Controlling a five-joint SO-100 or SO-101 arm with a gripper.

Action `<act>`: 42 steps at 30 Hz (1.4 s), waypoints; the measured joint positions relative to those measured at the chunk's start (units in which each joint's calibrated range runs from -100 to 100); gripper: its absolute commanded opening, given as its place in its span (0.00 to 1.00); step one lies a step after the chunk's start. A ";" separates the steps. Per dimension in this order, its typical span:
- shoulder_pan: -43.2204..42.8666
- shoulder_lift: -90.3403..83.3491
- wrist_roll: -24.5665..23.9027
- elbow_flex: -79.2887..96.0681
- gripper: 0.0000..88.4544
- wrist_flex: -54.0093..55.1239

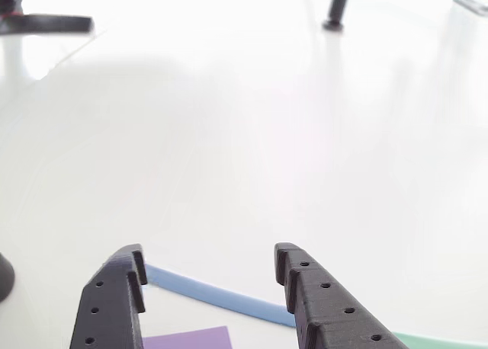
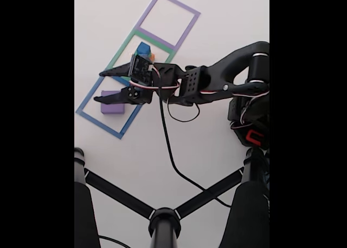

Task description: Tower of hanoi

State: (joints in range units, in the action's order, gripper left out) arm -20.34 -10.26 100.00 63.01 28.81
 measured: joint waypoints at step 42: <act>17.03 -26.76 -4.73 -70.84 0.19 -121.03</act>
State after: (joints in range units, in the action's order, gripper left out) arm -3.32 -37.02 95.27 -7.83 -92.22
